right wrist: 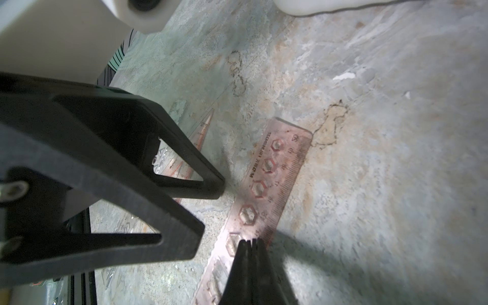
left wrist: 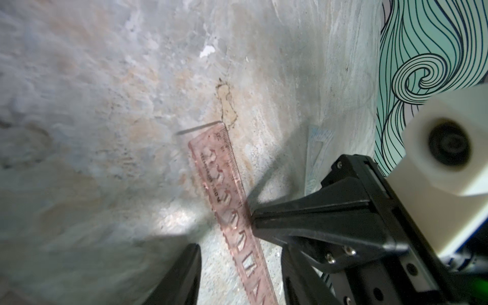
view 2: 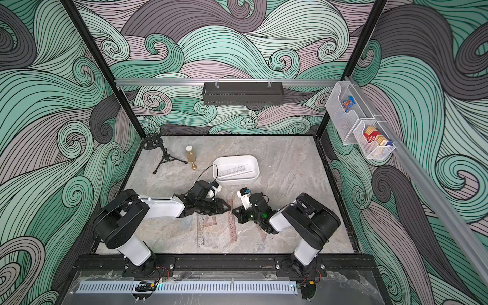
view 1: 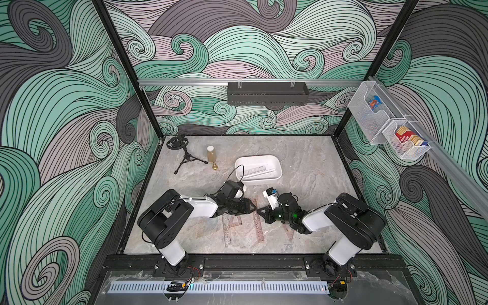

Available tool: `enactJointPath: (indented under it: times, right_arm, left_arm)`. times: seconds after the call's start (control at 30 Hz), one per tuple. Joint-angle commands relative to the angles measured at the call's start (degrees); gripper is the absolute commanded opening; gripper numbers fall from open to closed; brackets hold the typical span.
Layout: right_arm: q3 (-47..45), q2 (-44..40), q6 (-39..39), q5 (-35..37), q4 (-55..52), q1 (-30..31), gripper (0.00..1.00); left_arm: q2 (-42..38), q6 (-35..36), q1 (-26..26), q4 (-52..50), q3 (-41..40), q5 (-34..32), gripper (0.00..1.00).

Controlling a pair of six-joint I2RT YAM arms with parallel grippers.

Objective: Put the scattered rulers into the storage box
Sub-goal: Pick up the ruler from the center of the board.

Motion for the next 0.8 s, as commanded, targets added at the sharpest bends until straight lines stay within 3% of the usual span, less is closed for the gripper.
enactJointPath:
  times: [0.0, 0.3, 0.5, 0.77]
  right_arm:
    - [-1.3, 2.6, -0.7, -0.3, -3.3, -0.5, 0.03]
    - [-1.5, 4.9, -0.4, -1.1, -3.3, -1.9, 0.03]
    - [-1.0, 6.6, 0.0, -1.9, -3.1, -2.7, 0.02]
    - [-0.7, 8.4, 1.1, -3.9, -1.8, -3.9, 0.01]
  left_arm:
    - [3.1, 0.1, -0.5, -3.3, -0.1, -0.4, 0.54]
    - [4.2, -0.5, -0.9, -1.8, 0.0, 0.1, 0.53]
    - [5.2, -0.5, -1.2, -1.3, 0.4, 0.5, 0.39]
    - [6.0, 0.1, -1.8, -1.5, 1.4, 0.6, 0.30]
